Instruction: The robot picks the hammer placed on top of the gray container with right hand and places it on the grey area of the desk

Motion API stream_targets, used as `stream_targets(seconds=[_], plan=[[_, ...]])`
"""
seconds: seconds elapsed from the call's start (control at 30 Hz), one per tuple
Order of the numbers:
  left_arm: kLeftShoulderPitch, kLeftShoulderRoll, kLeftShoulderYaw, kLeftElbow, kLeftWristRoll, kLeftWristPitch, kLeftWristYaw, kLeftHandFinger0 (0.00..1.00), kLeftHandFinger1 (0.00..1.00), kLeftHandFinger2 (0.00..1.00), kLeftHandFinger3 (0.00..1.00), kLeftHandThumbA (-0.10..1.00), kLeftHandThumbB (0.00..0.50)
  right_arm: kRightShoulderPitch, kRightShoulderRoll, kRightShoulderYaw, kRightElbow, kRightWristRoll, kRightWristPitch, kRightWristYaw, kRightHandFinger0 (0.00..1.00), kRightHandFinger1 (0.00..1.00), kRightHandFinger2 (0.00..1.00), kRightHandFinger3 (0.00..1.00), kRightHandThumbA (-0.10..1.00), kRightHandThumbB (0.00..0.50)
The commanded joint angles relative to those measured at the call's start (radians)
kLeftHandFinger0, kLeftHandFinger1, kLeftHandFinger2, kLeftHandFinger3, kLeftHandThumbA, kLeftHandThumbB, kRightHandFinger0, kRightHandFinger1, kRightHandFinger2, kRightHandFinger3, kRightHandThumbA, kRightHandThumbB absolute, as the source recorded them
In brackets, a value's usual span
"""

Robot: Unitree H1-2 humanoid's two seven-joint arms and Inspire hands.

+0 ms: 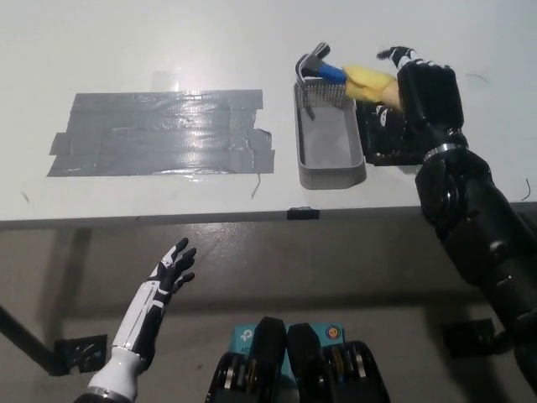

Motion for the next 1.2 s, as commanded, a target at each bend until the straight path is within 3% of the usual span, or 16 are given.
stream_targets(seconds=[0.0,0.37,0.43,0.63,0.7,0.87,0.93,1.03,1.17], plan=[[-0.016,0.01,0.006,-0.029,-0.013,-0.004,-0.014,0.97,1.0,1.0,1.0,1.0,0.093,-0.11,-0.007,-0.026,-0.066,0.023,-0.092,-0.136,0.0,0.5,0.78,0.92,-0.1,0.154],[-0.022,0.012,0.004,-0.024,-0.014,-0.011,-0.019,0.93,1.0,1.0,1.0,1.0,0.072,-0.138,0.016,-0.031,-0.125,0.026,-0.088,-0.141,0.01,0.5,0.79,0.91,-0.1,0.176],[-0.025,0.01,0.004,-0.028,-0.009,-0.002,-0.016,0.9,1.0,1.0,1.0,1.0,0.091,-0.153,0.035,-0.02,-0.122,0.012,-0.071,-0.143,0.06,0.55,0.85,0.92,-0.1,0.165],[-0.029,0.012,0.003,-0.027,-0.01,0.003,-0.019,0.9,1.0,1.0,1.0,1.0,0.106,-0.171,0.049,-0.008,-0.104,-0.001,-0.066,-0.145,0.09,0.59,0.89,0.95,-0.1,0.16],[-0.03,0.012,-0.002,-0.019,-0.008,-0.009,-0.022,0.9,1.0,1.0,1.0,1.0,0.102,-0.194,0.086,0.018,-0.082,-0.019,-0.056,-0.145,0.04,0.54,0.85,0.96,-0.1,0.169],[-0.031,0.014,-0.004,-0.015,-0.007,-0.015,-0.023,0.89,1.0,1.0,1.0,1.0,0.105,-0.22,0.108,0.042,-0.025,-0.016,-0.071,-0.162,0.03,0.51,0.81,0.93,-0.1,0.177],[-0.034,0.013,-0.007,-0.026,-0.012,0.008,-0.028,0.9,1.0,1.0,1.0,1.0,0.107,-0.255,0.156,0.07,0.054,-0.019,-0.093,-0.169,0.0,0.42,0.75,0.85,-0.1,0.174],[-0.042,0.012,-0.01,-0.022,-0.013,0.006,-0.031,0.9,1.0,1.0,1.0,1.0,0.1,-0.286,0.204,0.102,0.119,-0.033,-0.081,-0.19,0.0,0.38,0.73,0.85,-0.1,0.19],[-0.045,0.01,-0.013,-0.019,-0.011,0.001,-0.036,0.89,1.0,1.0,1.0,1.0,0.089,-0.306,0.233,0.122,0.167,-0.023,-0.093,-0.195,0.0,0.35,0.72,0.84,-0.1,0.174]])
